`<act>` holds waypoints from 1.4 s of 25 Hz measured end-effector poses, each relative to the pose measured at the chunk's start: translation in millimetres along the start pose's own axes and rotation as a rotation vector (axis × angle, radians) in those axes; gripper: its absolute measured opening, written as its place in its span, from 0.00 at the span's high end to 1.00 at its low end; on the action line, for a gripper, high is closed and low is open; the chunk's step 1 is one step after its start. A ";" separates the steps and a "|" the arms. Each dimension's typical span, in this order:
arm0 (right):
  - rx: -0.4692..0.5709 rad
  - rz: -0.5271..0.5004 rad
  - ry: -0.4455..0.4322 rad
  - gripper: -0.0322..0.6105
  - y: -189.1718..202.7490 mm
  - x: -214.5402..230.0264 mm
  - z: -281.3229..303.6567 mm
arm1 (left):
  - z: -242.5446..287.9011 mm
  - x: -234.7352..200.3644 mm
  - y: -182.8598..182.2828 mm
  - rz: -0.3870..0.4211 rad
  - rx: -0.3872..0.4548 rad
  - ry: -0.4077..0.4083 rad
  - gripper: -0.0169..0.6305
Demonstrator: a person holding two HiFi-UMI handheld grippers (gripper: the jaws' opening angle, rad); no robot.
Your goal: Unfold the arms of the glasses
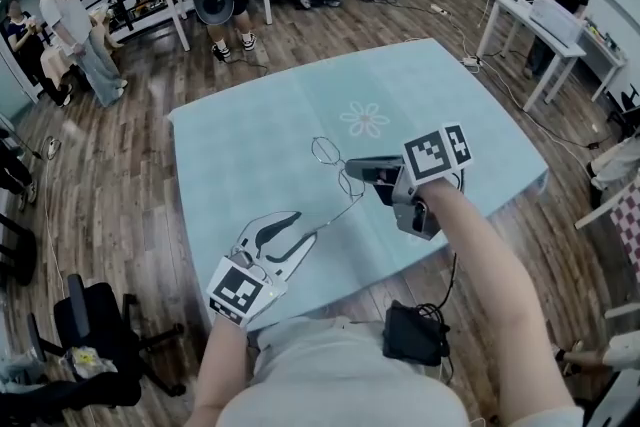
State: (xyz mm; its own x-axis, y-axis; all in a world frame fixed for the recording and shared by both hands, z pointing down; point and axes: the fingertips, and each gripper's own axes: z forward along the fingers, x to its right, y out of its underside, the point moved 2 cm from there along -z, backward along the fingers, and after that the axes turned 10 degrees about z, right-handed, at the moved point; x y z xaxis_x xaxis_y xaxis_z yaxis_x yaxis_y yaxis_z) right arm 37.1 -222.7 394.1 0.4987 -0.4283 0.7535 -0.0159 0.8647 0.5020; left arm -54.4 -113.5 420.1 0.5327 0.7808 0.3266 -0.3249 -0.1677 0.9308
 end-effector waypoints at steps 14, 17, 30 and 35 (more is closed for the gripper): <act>0.037 0.100 -0.054 0.93 -3.8 -2.8 1.1 | 38.0 -11.1 3.9 0.091 0.053 -0.098 0.76; 0.057 0.133 -0.074 0.93 -3.7 -2.7 1.5 | 44.5 -10.9 3.2 0.123 0.057 -0.119 0.76; 0.083 0.223 -0.104 0.93 -2.0 0.3 5.5 | 69.8 -1.6 3.8 0.288 -0.023 -0.137 0.76; 0.085 0.234 -0.107 0.93 -3.1 -0.1 7.9 | 75.3 -1.1 6.4 0.305 -0.050 -0.147 0.76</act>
State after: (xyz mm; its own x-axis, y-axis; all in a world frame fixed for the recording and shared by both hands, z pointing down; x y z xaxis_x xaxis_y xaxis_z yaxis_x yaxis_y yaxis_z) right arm 30.2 -227.4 395.9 0.3790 -0.2484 0.8914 -0.1947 0.9204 0.3392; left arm 1.8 -160.7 438.0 0.5111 0.6034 0.6121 -0.5222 -0.3476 0.7788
